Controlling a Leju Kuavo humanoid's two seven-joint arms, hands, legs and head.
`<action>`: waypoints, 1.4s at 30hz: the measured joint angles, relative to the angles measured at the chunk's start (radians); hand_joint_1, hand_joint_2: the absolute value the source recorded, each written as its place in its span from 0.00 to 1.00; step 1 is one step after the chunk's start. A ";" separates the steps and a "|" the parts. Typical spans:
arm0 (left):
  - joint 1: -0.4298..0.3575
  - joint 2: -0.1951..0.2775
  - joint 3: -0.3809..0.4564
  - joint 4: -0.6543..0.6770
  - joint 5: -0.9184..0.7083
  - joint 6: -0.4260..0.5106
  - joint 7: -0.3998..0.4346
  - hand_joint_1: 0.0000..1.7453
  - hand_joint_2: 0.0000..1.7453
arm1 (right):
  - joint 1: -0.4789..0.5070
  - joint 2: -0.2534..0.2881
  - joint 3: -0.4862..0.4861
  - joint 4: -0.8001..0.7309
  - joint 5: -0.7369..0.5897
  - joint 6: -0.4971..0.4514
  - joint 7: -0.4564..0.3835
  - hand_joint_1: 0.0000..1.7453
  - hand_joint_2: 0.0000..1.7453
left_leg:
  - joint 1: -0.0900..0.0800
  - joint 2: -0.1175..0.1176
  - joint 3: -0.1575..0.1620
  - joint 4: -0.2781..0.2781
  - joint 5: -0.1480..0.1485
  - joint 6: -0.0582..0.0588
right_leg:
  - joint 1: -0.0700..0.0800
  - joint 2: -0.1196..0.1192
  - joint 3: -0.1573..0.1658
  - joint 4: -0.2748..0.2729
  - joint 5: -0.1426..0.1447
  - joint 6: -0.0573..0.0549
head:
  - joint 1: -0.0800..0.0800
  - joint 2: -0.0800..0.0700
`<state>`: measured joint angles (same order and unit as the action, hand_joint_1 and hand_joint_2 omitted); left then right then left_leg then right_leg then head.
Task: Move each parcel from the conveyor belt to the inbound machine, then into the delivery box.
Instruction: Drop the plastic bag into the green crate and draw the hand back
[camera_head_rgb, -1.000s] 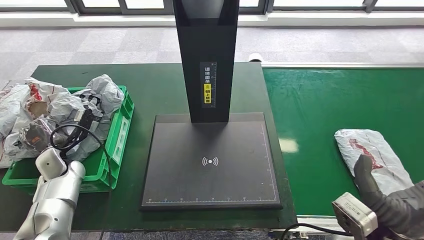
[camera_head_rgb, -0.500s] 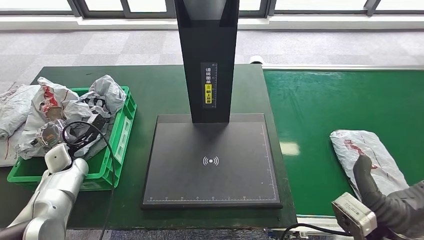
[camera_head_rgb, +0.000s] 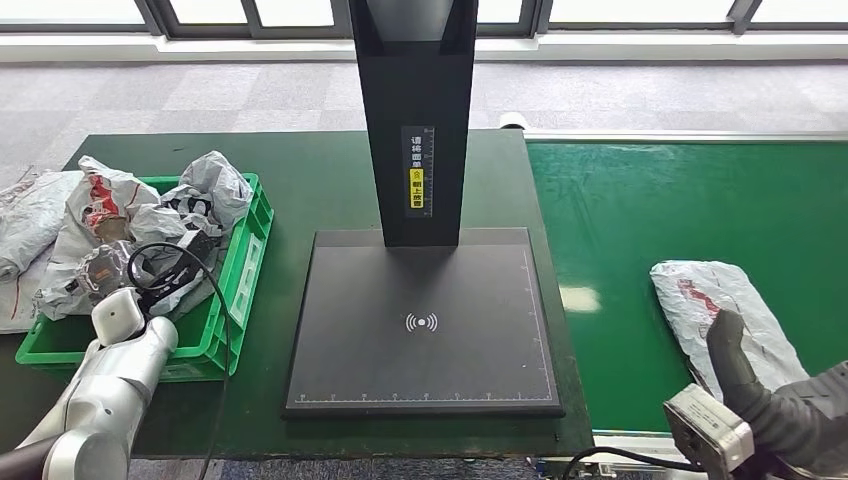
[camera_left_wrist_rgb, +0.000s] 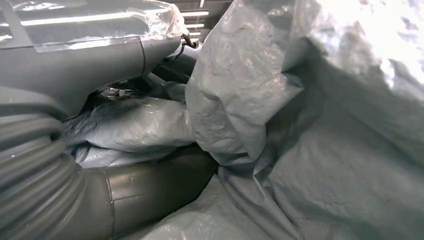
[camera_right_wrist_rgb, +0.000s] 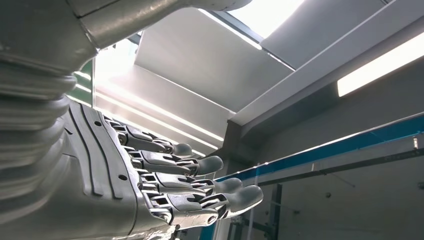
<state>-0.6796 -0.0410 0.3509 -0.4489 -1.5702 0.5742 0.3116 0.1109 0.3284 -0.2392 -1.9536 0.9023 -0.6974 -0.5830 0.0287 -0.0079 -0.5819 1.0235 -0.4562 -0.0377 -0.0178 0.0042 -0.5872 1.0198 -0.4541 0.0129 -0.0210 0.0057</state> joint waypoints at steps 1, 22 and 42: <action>-0.001 0.001 -0.001 0.002 0.000 -0.014 0.002 0.75 1.00 | 0.000 0.000 0.000 0.001 -0.001 0.000 -0.002 0.00 1.00 | 0.000 0.000 0.000 0.000 0.000 0.000 | 0.000 0.000 0.000 0.000 0.000 0.000 | 0.000 0.000; 0.210 -0.218 0.219 -0.661 0.438 0.128 -0.702 0.00 0.00 | -0.002 0.000 -0.035 0.011 0.043 -0.001 0.064 0.00 1.00 | 0.000 0.007 -0.006 0.000 -0.001 -0.002 | 0.000 0.008 -0.010 0.000 0.002 -0.001 | 0.000 0.000; 0.370 -0.313 0.256 -1.026 0.927 0.121 -0.953 0.00 1.00 | -0.001 0.002 -0.056 -0.006 0.153 -0.001 0.133 0.00 1.00 | 0.000 0.003 -0.009 0.000 -0.002 -0.001 | 0.000 0.004 -0.013 0.000 0.001 -0.001 | 0.000 0.000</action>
<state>-0.3091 -0.3540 0.6073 -1.4753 -0.6429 0.6955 -0.6415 0.1099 0.3301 -0.2956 -1.9594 1.0551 -0.6989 -0.4501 0.0285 -0.0047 -0.5913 1.0238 -0.4583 -0.0388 -0.0177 0.0085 -0.6002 1.0193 -0.4534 0.0121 -0.0206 0.0057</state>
